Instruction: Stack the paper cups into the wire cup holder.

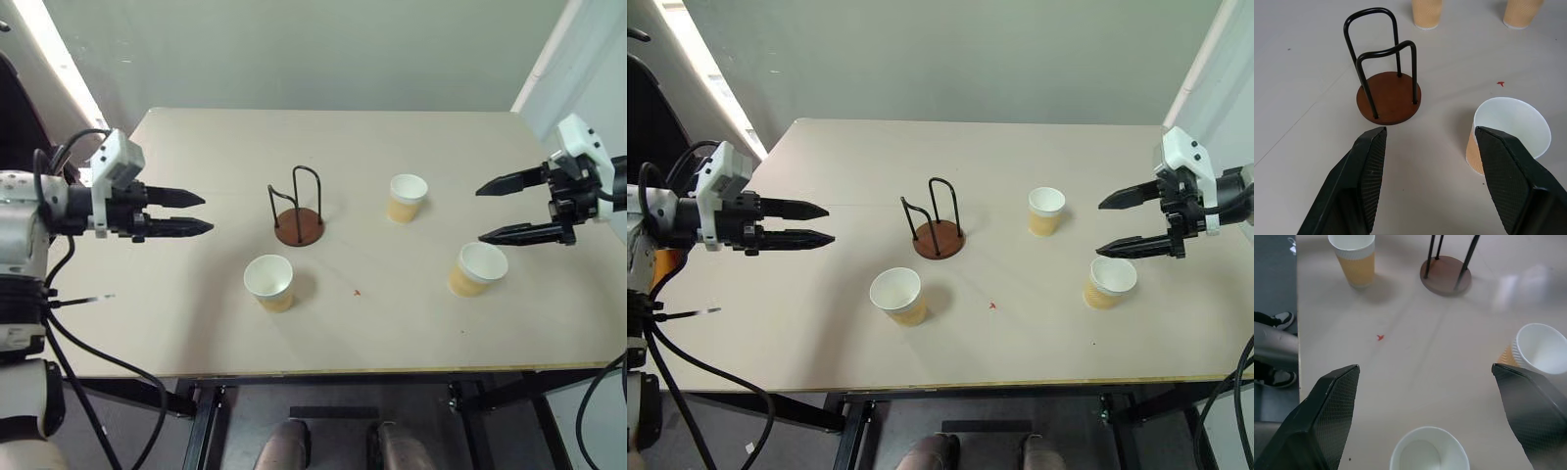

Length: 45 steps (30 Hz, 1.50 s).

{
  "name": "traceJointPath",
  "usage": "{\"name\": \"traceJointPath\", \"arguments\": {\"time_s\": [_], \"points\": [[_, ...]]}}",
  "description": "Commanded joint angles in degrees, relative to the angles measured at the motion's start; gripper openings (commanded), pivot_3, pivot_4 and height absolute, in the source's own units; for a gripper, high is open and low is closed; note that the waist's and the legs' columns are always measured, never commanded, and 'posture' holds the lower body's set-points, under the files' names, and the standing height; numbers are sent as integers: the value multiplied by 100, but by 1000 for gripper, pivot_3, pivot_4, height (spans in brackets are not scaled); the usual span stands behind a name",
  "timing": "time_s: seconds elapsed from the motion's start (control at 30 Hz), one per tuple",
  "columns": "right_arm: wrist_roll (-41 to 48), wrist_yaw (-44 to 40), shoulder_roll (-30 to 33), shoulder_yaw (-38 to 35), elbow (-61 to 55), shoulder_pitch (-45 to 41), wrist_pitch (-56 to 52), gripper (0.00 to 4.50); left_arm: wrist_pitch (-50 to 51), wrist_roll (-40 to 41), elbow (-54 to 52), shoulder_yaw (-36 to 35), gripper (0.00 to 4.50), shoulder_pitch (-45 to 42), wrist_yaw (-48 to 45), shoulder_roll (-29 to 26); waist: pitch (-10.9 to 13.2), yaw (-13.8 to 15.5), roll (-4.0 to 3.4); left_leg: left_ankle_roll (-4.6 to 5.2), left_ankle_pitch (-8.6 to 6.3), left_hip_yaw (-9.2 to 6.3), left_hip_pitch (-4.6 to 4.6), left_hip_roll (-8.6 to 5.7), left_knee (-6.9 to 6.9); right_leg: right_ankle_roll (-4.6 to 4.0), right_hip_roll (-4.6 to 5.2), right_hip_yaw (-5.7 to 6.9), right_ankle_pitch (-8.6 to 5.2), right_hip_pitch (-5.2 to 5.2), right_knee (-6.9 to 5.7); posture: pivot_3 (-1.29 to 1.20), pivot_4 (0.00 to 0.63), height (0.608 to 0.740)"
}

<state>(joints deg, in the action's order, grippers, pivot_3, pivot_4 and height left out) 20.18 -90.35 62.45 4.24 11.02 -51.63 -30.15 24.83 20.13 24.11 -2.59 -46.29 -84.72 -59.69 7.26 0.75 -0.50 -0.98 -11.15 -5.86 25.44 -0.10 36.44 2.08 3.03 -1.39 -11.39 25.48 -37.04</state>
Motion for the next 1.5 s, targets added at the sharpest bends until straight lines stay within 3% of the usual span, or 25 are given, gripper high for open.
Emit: {"name": "traceJointPath", "arguments": {"time_s": [0.03,0.3,0.5,0.67,0.77,1.07,1.17,1.37,1.5], "points": [[147,91,82,-326,-230,-9,-70,4500,-111,-61,77,-36,3058,-206,-19,-5,0,0,0,0,0,0,0,0,1,2,0,0,1,0,0,0,150,740],[207,192,170,-452,-356,109,-173,4500,-567,-442,455,83,3058,-407,431,272,0,5,0,6,2,1,3,-1,11,22,0,-1,13,-2,0,0,150,740],[84,836,-154,-402,-765,-53,-234,4500,-1305,-1498,1332,557,3058,-838,2288,1426,0,13,-1,22,12,5,0,-4,39,20,5,-3,25,-21,4,0,150,740],[-166,1824,-630,-286,-1255,-281,-477,4500,-1327,-1645,1518,640,3058,-978,2707,2037,1,-12,1,37,17,15,5,-5,59,64,4,-10,67,-20,11,0,150,740],[-282,2383,-1009,-137,-1623,-334,-723,4500,-1430,-1773,2160,675,3058,-1243,3221,2456,1,-14,2,38,16,15,0,-4,58,72,3,-11,72,-21,10,0,150,740],[-138,2499,-1000,-127,-2210,-163,-1071,4500,-1906,-1933,3666,606,3058,-1853,3713,3092,1,56,1,43,19,15,24,-12,64,84,4,-9,77,-16,26,0,150,740],[-158,2521,-930,-145,-2305,-58,-1104,4500,-2080,-1892,3941,484,2441,-1916,3791,3144,1,60,1,43,19,16,37,-12,68,89,4,-10,80,-6,28,0,150,740],[-65,2563,-867,-203,-2509,133,-1178,4500,-2185,-1773,4127,234,219,-2003,3701,3234,1,58,1,24,37,23,41,-12,69,102,1,-12,79,-1,26,0,150,740],[43,2494,-843,-206,-2575,174,-1215,4500,-2086,-1547,3973,34,42,-2042,3321,3224,1,57,1,29,40,26,42,-14,70,107,1,-17,82,-1,27,0,150,740]]}}
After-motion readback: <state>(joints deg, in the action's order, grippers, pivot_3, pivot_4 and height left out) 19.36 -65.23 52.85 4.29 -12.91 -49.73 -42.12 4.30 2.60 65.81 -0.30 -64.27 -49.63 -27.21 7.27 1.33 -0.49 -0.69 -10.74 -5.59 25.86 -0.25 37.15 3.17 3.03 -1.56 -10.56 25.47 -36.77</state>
